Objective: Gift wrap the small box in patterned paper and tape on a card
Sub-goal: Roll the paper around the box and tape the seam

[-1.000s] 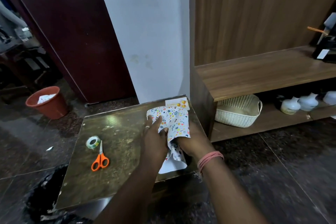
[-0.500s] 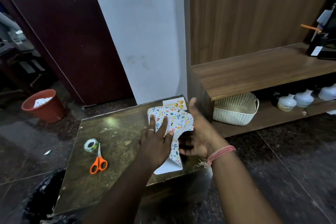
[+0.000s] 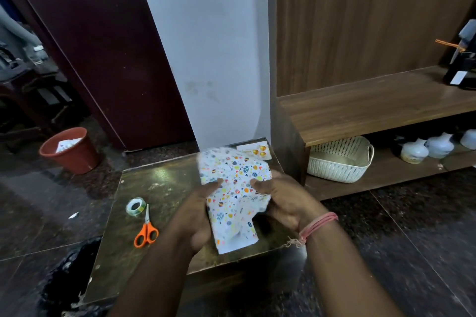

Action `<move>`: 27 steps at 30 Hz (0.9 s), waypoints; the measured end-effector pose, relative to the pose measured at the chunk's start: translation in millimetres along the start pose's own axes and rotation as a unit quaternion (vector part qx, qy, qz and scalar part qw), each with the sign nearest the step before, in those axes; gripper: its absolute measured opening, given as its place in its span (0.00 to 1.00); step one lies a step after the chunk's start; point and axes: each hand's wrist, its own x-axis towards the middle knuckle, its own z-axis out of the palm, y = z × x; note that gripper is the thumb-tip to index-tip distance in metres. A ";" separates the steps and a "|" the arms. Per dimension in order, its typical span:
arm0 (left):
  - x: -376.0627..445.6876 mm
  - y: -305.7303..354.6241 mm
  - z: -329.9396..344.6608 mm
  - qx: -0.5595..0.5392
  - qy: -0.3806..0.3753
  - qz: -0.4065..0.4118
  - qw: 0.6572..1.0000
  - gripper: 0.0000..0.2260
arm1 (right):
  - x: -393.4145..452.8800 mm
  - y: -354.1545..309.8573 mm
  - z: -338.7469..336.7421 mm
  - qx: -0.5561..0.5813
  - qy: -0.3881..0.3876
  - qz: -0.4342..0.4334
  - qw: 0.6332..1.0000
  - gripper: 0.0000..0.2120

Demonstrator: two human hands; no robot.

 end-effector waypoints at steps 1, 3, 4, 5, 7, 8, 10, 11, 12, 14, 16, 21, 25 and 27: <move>-7.1 3.6 -5.3 -0.042 -0.018 0.002 0.999 0.19 | -0.6 -0.6 1.9 0.001 -0.023 -0.018 1.000 0.13; -22.4 6.3 -16.7 -0.073 -0.039 0.002 0.997 0.20 | -2.1 -0.6 8.1 -0.017 -0.053 -0.028 0.998 0.15; -27.9 3.8 -23.8 -0.080 -0.045 -0.005 0.996 0.21 | -2.9 0.1 11.1 -0.030 -0.062 -0.025 0.997 0.16; -31.0 0.2 -32.3 -0.091 -0.051 -0.016 0.994 0.21 | -3.3 2.4 14.7 -0.040 -0.072 -0.020 0.996 0.17; -35.3 -7.9 -47.9 -0.099 -0.057 -0.012 0.993 0.29 | -2.2 9.4 21.0 -0.050 -0.097 -0.008 0.994 0.20; -38.1 -11.2 -51.9 -0.096 -0.048 0.001 0.994 0.34 | -1.7 12.2 23.8 -0.051 -0.105 0.000 0.993 0.19; -42.2 -18.2 -53.6 -0.105 -0.027 0.042 0.993 0.43 | -1.2 15.3 28.7 -0.050 -0.115 0.011 0.992 0.18; -42.8 -22.4 -54.1 -0.114 -0.015 0.065 0.991 0.45 | -1.2 16.3 31.1 -0.052 -0.116 0.012 0.992 0.17; -42.0 -26.7 -54.9 -0.125 -0.006 0.085 0.988 0.47 | -1.2 17.0 32.7 -0.059 -0.111 0.010 0.992 0.17; -37.6 -31.5 -56.0 -0.143 -0.005 0.114 0.983 0.48 | -1.0 17.1 35.0 -0.099 -0.072 -0.007 0.992 0.17; -33.3 -28.1 -55.4 -0.146 -0.014 0.136 0.980 0.43 | 1.7 17.4 36.0 -0.154 -0.029 -0.037 0.987 0.18; -32.6 -24.4 -51.2 -0.169 -0.010 0.141 0.975 0.43 | 6.8 22.2 37.4 -0.218 -0.019 -0.072 0.973 0.13; -25.6 -25.4 -50.1 -0.197 0.000 0.135 0.971 0.29 | 4.9 26.0 46.0 -0.228 -0.057 -0.047 0.971 0.25; -22.1 -23.1 -53.1 -0.216 0.018 0.144 0.966 0.22 | 2.9 22.0 45.4 -0.201 -0.070 -0.019 0.977 0.25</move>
